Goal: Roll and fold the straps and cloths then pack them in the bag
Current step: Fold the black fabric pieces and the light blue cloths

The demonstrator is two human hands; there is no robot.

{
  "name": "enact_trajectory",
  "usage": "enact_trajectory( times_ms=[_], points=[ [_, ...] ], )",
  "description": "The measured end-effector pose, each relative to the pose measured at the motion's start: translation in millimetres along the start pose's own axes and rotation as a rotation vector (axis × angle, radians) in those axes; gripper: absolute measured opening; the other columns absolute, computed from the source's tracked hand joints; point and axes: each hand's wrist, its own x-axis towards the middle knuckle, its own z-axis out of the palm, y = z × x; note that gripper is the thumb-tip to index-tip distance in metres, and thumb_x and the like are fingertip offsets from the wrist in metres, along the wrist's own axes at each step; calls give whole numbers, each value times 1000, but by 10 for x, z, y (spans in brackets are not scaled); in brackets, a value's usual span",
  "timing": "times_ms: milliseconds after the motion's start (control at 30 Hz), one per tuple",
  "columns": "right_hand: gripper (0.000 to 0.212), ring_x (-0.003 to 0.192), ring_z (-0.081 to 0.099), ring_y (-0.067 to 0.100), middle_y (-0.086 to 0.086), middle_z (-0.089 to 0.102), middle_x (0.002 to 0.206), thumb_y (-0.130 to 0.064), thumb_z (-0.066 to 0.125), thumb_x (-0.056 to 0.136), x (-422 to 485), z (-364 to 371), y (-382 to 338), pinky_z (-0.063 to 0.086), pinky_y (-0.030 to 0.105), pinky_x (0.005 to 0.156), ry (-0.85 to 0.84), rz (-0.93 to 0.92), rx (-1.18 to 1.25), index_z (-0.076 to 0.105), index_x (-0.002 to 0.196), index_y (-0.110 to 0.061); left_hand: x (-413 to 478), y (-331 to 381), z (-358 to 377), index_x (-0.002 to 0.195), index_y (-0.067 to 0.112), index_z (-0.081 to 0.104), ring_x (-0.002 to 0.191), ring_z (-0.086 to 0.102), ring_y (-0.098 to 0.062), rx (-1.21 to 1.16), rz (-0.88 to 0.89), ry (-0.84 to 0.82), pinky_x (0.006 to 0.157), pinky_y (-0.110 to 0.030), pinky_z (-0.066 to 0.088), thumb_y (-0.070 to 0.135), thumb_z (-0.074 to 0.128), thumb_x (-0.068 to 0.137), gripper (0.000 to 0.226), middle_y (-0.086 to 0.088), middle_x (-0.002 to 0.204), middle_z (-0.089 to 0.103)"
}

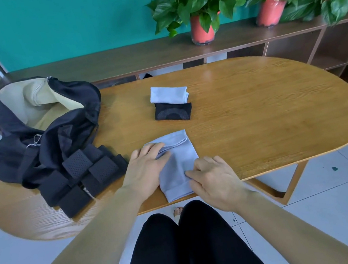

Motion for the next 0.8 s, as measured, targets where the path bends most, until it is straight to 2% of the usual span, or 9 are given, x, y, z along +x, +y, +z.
enact_trajectory(
  times_ms=[67,133,233,333,400,500,567,667,800],
  points=[
    [32,72,52,22,-3,53,76,-27,39,87,-8,-44,16,36,32,64,16,13,23,69,85,-19,-90,-11,-58,118,21,67,112,58,-29,-61,-1,61,79,-38,45,-8,74,57,67,-6,127,60],
    [33,82,55,24,-1,60,89,-25,41,81,-22,-110,55,40,33,67,28,26,26,69,95,-17,-204,74,-88,117,19,67,108,61,-26,-122,50,111,83,-39,45,-3,72,62,59,-3,126,62],
    [55,113,55,24,5,61,123,-30,45,71,-106,-162,96,45,36,87,-68,-20,25,63,120,-14,-416,263,-83,123,19,62,112,60,-17,-199,122,139,98,-38,33,31,48,89,38,1,130,60],
    [66,124,51,22,6,55,135,-27,53,65,-226,-133,106,37,34,104,-185,-70,-12,56,130,-13,-596,338,4,124,23,60,117,56,-11,-117,118,55,103,-40,22,66,44,81,64,7,131,58],
    [63,117,58,21,4,61,128,-18,58,62,-261,-101,132,41,34,100,-154,-66,2,60,125,-12,-659,321,36,121,25,62,114,58,-9,-74,127,79,103,-41,21,66,61,69,67,10,128,60],
    [46,95,64,21,-4,69,103,-14,59,66,-243,-102,153,51,34,85,-97,-40,87,64,111,-17,-670,275,14,112,25,67,98,64,-9,-146,110,137,99,-38,23,45,83,62,57,13,114,66],
    [28,79,59,21,-4,66,80,-21,53,72,-200,-137,150,49,34,78,-86,26,132,65,97,-21,-675,263,-27,102,30,68,86,64,-8,-192,71,156,96,-36,24,42,80,69,37,17,100,69],
    [13,73,53,18,-3,59,69,-25,54,82,-119,-154,167,40,28,69,-81,173,211,65,89,-24,-650,219,-59,83,32,61,65,54,-6,-276,-63,179,95,-36,24,39,65,86,9,15,65,58],
    [17,61,49,21,-2,54,58,-25,57,88,7,-120,142,39,33,55,-16,351,346,58,73,-17,-523,164,-82,66,23,43,47,40,-13,-336,-212,152,93,-35,26,35,57,92,32,7,45,38]
  ],
)
